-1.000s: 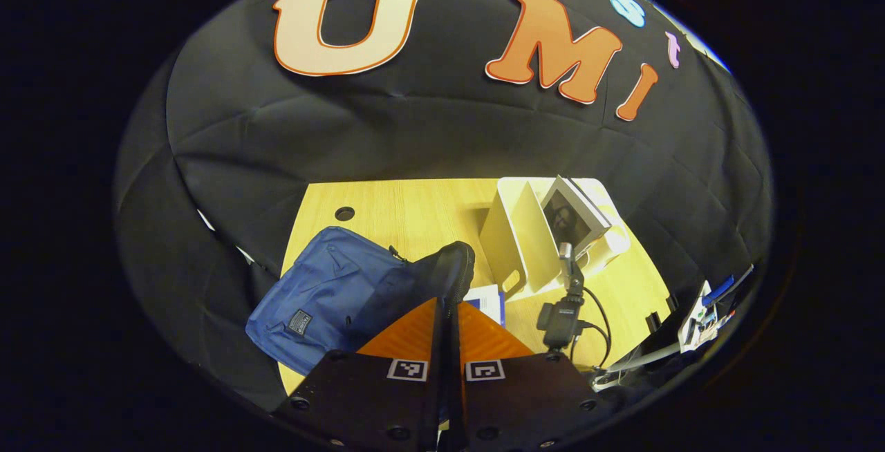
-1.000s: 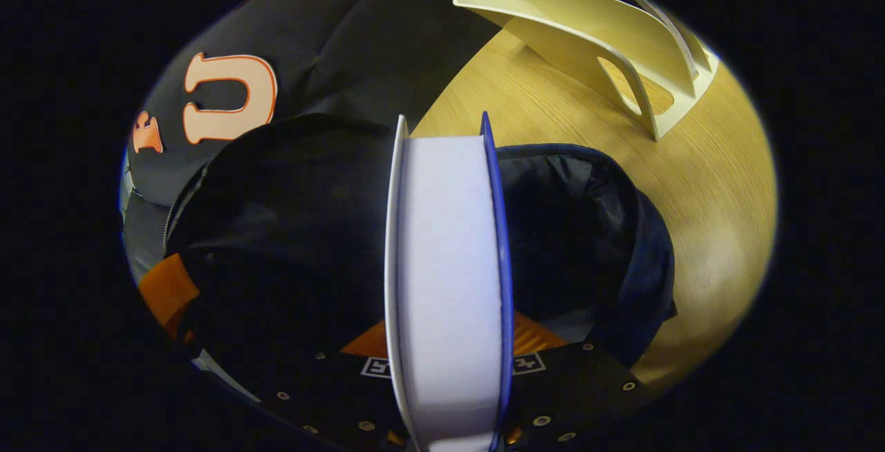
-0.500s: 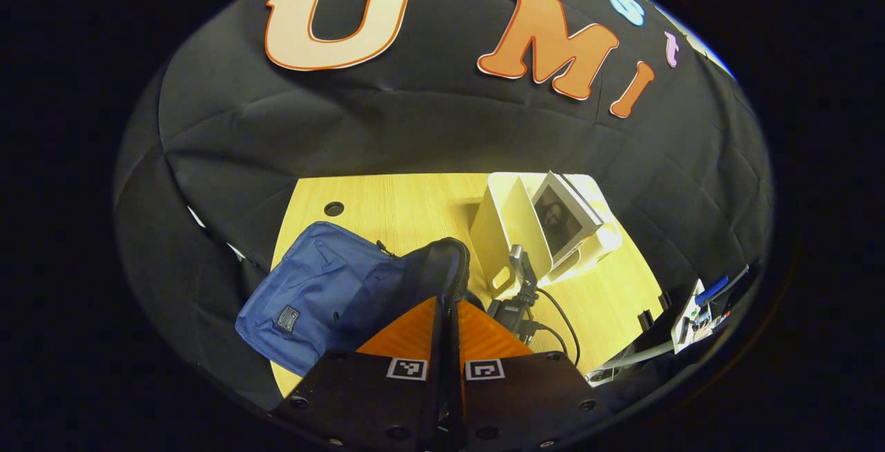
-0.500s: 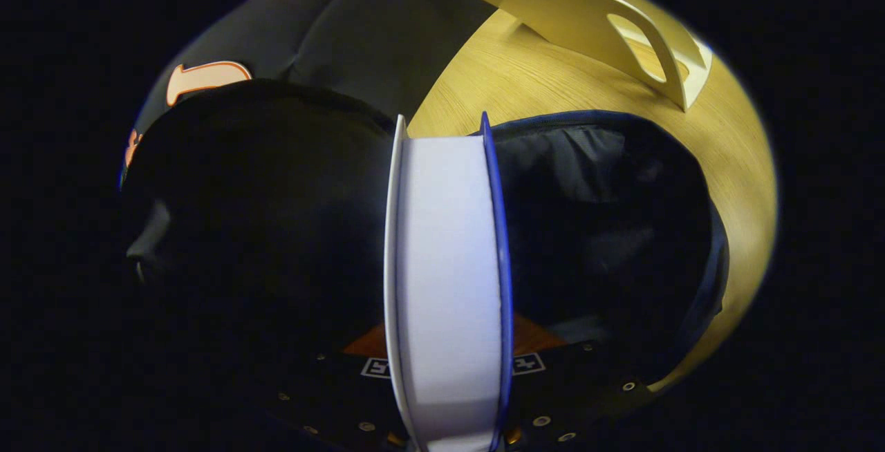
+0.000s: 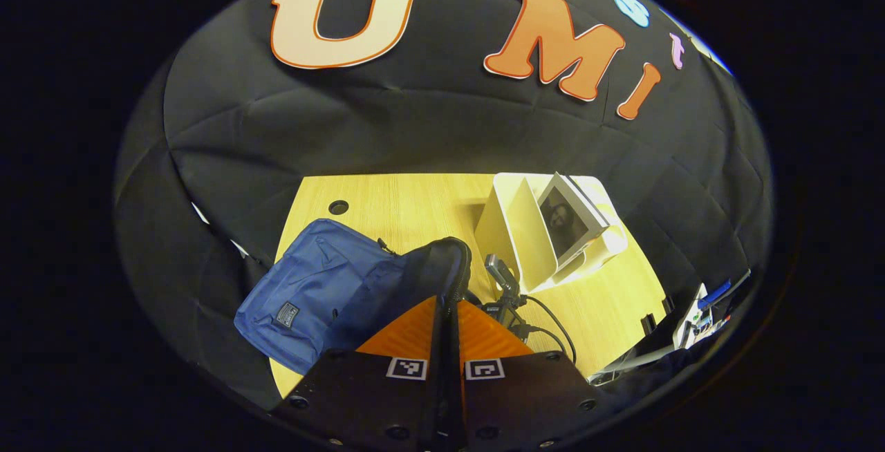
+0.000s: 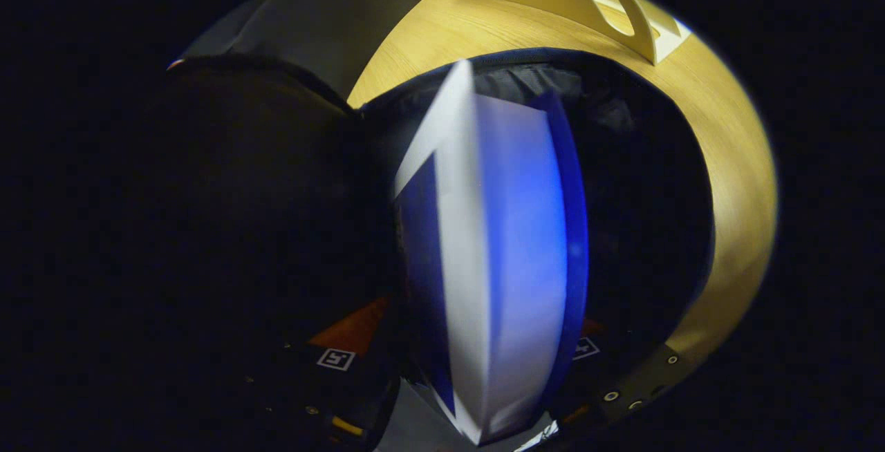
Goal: Open the schoolbag, grab two books from the bookshelf and put them into the schoolbag.
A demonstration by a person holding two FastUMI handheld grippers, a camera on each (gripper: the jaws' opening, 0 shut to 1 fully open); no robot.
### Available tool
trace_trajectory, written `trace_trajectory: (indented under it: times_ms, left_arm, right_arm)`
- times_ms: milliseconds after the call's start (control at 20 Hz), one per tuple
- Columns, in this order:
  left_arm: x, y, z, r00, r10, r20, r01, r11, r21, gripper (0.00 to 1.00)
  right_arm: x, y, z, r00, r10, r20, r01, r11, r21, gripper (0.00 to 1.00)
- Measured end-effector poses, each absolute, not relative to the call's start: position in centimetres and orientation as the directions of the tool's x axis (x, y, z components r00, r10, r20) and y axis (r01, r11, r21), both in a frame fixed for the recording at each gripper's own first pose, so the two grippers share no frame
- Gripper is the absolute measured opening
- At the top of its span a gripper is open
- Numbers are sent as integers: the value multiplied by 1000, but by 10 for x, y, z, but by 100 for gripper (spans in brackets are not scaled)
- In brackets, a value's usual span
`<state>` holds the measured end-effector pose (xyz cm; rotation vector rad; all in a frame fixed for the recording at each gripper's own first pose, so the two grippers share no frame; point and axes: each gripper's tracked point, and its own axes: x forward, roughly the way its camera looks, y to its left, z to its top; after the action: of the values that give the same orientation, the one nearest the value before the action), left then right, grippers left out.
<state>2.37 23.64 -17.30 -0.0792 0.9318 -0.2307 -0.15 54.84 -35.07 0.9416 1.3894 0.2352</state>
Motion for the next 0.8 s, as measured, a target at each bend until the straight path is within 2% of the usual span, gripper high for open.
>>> trace_trajectory:
  times_ms: [50,100,200,300,500,550,650,750,800]
  left_arm:
    - [23,237,-173,574,-230,-786,161,973,-167,6]
    - [24,237,-173,577,-231,-784,158,973,-170,6]
    - [24,240,-173,582,-223,-782,154,974,-163,6]
    - [22,243,-173,586,-213,-782,148,977,-155,2]
    - [22,244,-173,597,-192,-779,150,980,-127,10]
    - [23,243,-174,596,-189,-781,152,981,-122,6]
    - [20,239,-176,590,-195,-784,153,980,-128,10]
    - [22,240,-177,589,-192,-785,154,980,-125,6]
    - [22,240,-177,590,-190,-785,152,981,-123,10]
  right_arm:
    - [-7,545,-347,205,644,-737,346,657,670,77]
    - [-13,542,-345,192,632,-750,323,682,657,95]
    - [-18,530,-340,181,613,-769,294,713,637,98]
    - [-20,516,-335,187,590,-786,262,741,618,97]
    - [-10,476,-323,237,542,-806,205,783,587,97]
    - [-9,473,-319,239,545,-804,203,782,590,97]
    - [-15,467,-315,223,554,-802,199,780,594,98]
    - [-14,455,-308,242,548,-801,174,787,591,98]
    - [-11,445,-305,259,532,-806,162,799,579,98]
